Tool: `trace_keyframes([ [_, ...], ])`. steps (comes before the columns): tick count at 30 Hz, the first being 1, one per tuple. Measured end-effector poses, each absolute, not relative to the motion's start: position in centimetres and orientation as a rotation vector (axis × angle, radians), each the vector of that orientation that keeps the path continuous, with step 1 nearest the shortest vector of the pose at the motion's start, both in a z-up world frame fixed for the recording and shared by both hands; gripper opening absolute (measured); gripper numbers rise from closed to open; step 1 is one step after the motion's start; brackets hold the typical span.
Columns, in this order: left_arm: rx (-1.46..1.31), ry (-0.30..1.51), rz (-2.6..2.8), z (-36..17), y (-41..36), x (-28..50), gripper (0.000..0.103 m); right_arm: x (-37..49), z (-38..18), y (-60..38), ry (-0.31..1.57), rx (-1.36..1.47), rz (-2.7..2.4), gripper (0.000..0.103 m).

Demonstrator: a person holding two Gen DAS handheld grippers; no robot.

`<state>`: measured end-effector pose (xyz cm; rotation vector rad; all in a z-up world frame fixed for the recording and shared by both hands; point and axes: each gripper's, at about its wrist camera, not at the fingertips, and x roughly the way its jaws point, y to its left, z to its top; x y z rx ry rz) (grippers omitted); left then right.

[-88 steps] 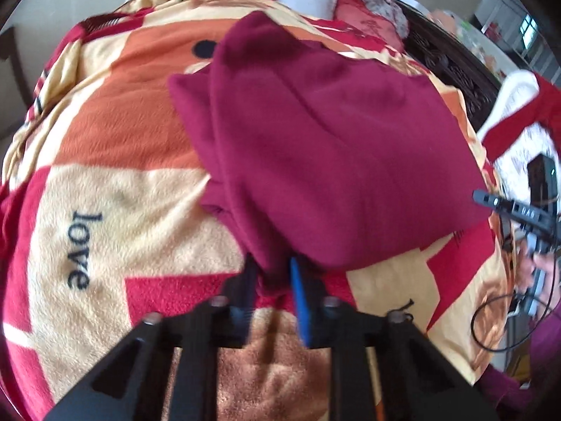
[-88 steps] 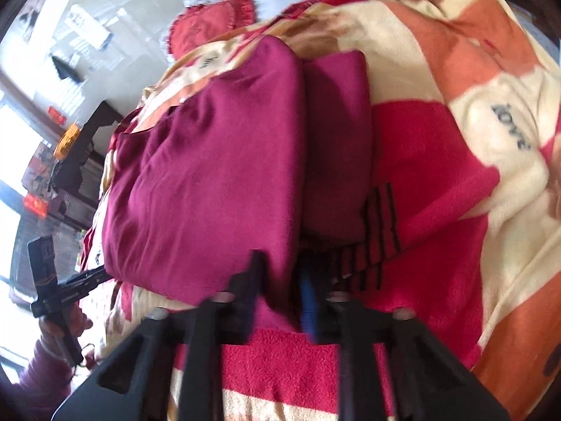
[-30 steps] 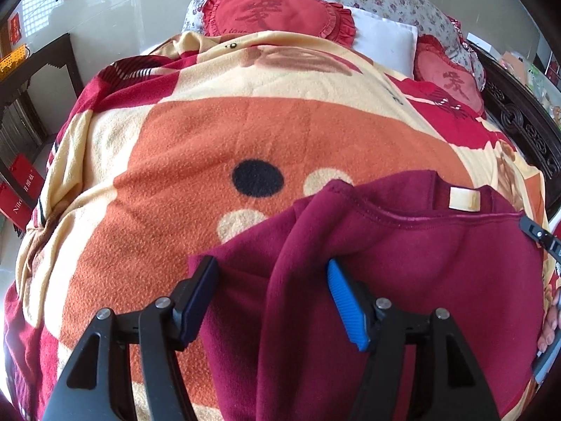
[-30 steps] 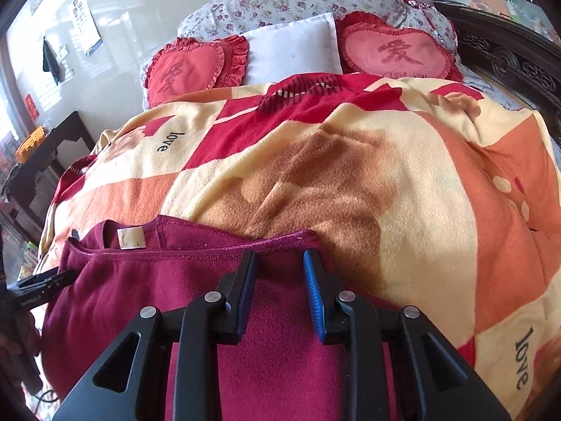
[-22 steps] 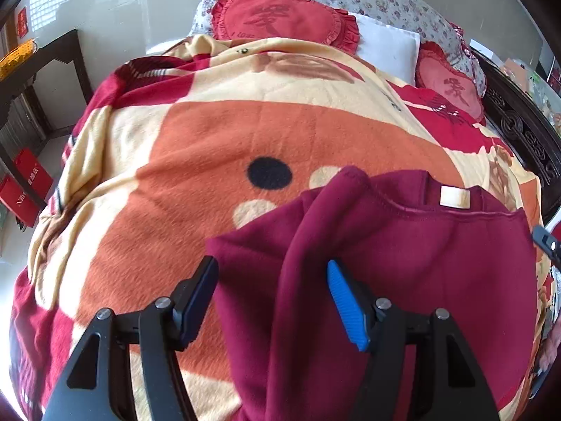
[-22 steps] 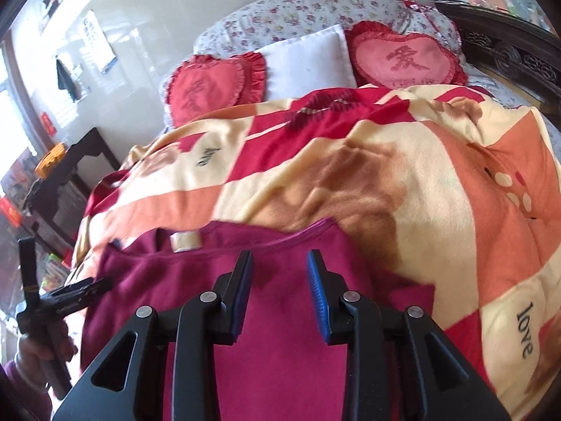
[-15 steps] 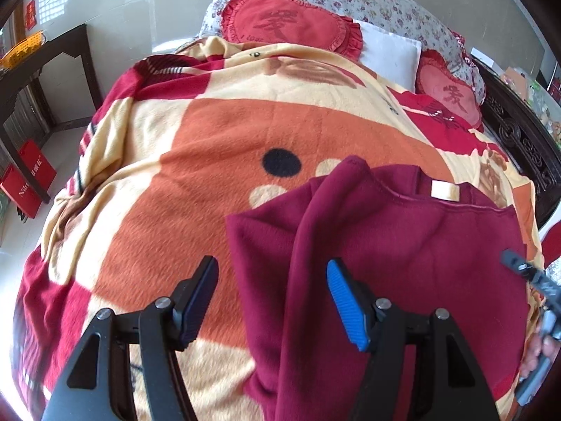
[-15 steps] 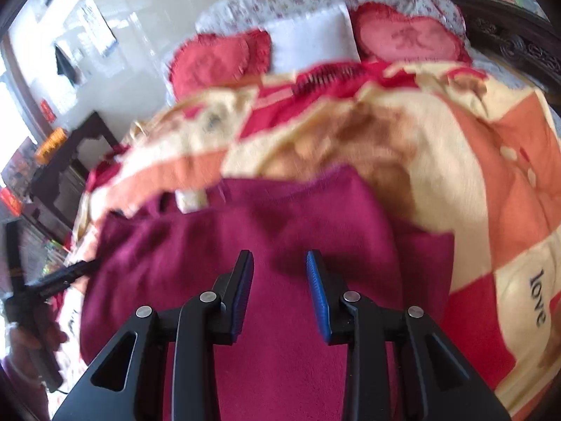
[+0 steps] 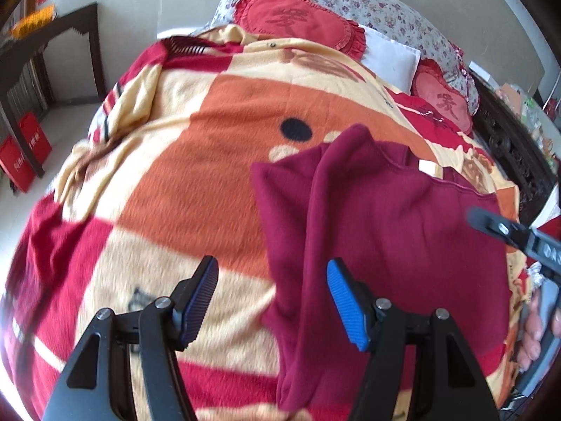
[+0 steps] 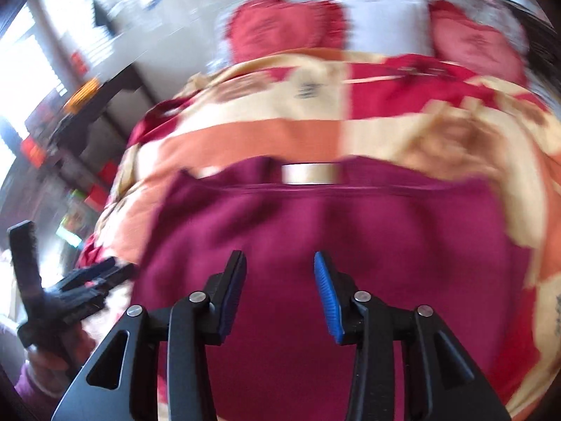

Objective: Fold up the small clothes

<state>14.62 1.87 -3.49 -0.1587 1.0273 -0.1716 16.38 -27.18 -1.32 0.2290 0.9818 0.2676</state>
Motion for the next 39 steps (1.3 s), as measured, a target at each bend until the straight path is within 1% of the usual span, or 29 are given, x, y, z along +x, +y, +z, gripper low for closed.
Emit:
trace_keyframes([
  [1,-0.186,1.033,-0.178,-3.7,2.5,14.0,0.070,16.8,-1.3,-26.0,0.992,0.227,0.294,0.025],
  [3,-0.233,1.042,-0.186,-4.1,3.5,13.1,0.077,18.0,-1.5,-23.0,1.017,0.212,0.348,0.026],
  [10,-0.349,1.086,-0.231,-6.1,5.3,11.0,0.083,22.6,-4.4,-13.3,1.157,0.121,0.429,0.028],
  [12,-0.358,1.096,-0.240,-6.6,5.3,10.8,0.083,23.4,-5.1,-11.7,1.186,0.096,0.424,0.037],
  [17,-0.375,1.085,-0.249,-7.2,5.5,10.4,0.085,23.9,-5.8,-7.4,1.186,-0.122,0.362,0.046],
  [23,-0.389,1.079,-0.264,-7.4,5.8,10.2,0.085,23.1,-7.3,-5.5,1.166,-0.287,0.295,0.046],
  [39,-0.385,1.075,-0.261,-7.6,5.8,10.5,0.087,23.1,-7.4,-5.1,1.164,-0.294,0.290,0.046],
])
